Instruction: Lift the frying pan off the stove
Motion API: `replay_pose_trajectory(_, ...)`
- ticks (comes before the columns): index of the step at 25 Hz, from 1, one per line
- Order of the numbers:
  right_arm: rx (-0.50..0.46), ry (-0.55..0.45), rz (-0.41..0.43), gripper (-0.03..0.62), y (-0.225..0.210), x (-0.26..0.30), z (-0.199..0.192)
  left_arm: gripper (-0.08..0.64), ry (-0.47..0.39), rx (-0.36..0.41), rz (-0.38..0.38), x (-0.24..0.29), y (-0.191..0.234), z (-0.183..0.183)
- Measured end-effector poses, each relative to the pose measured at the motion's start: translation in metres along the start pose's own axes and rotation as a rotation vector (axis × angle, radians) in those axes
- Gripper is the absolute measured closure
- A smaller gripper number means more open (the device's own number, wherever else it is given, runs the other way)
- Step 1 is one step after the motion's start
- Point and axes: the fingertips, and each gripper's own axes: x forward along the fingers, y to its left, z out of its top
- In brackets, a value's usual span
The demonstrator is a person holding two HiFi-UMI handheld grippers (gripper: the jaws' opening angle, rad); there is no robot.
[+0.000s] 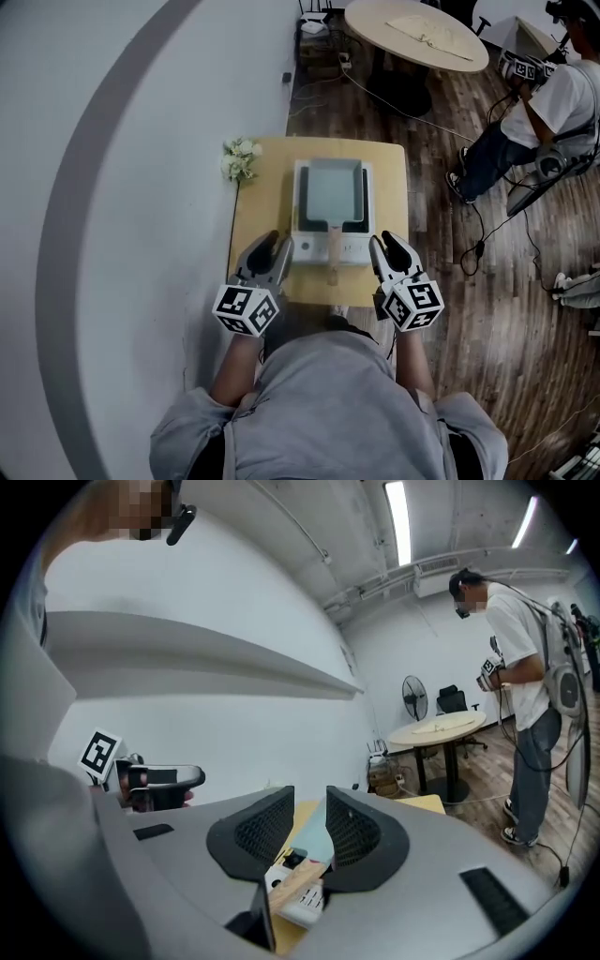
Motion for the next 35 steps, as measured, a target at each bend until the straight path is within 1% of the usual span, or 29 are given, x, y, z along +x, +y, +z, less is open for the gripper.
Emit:
replay_pose_trajectory(3,0.060,0.076,0.029,0.490,-0.008,0.013,-0.024,0.423,0.063,-0.097,-0.045,0.015,0.006,-0.019)
replay_pose_trajectory(6,0.149,0.143,0.072,0.479,-0.010,0.025,-0.049,0.407,0.129,-0.197,-0.078,0.025,0.011,-0.036)
replay_pose_trajectory(9,0.234,0.210,0.109,0.468,-0.009,0.033,-0.075,0.393,0.194,-0.269,-0.100,0.034,0.015,-0.055)
replay_pose_trajectory(12,0.296,0.269,0.152,0.459,-0.006,0.039,-0.097,0.382,0.258,-0.361,-0.156,0.044,0.013,-0.073)
replay_pose_trajectory(14,0.354,0.302,0.190,0.455,-0.002,0.042,-0.112,0.382,0.287,-0.436,-0.201,0.050,0.011,-0.083)
replay_pose_trajectory(16,0.414,0.328,0.220,0.444,0.002,0.045,-0.125,0.380,0.312,-0.492,-0.230,0.056,0.010,-0.093)
replay_pose_trajectory(22,0.494,0.394,0.264,0.422,0.012,0.046,-0.154,0.363,0.399,-0.613,-0.309,0.071,0.006,-0.126)
replay_pose_trajectory(27,0.592,0.420,0.300,0.413,0.019,0.046,-0.166,0.351,0.467,-0.692,-0.313,0.080,0.013,-0.158)
replay_pose_trajectory(29,0.609,0.435,0.318,0.410,0.023,0.045,-0.169,0.350,0.492,-0.725,-0.330,0.083,0.010,-0.165)
replay_pose_trajectory(31,0.607,0.452,0.331,0.407,0.027,0.045,-0.171,0.350,0.509,-0.745,-0.350,0.088,0.007,-0.171)
replay_pose_trajectory(35,0.626,0.465,0.353,0.407,0.031,0.047,-0.172,0.350,0.566,-0.757,-0.407,0.098,-0.002,-0.184)
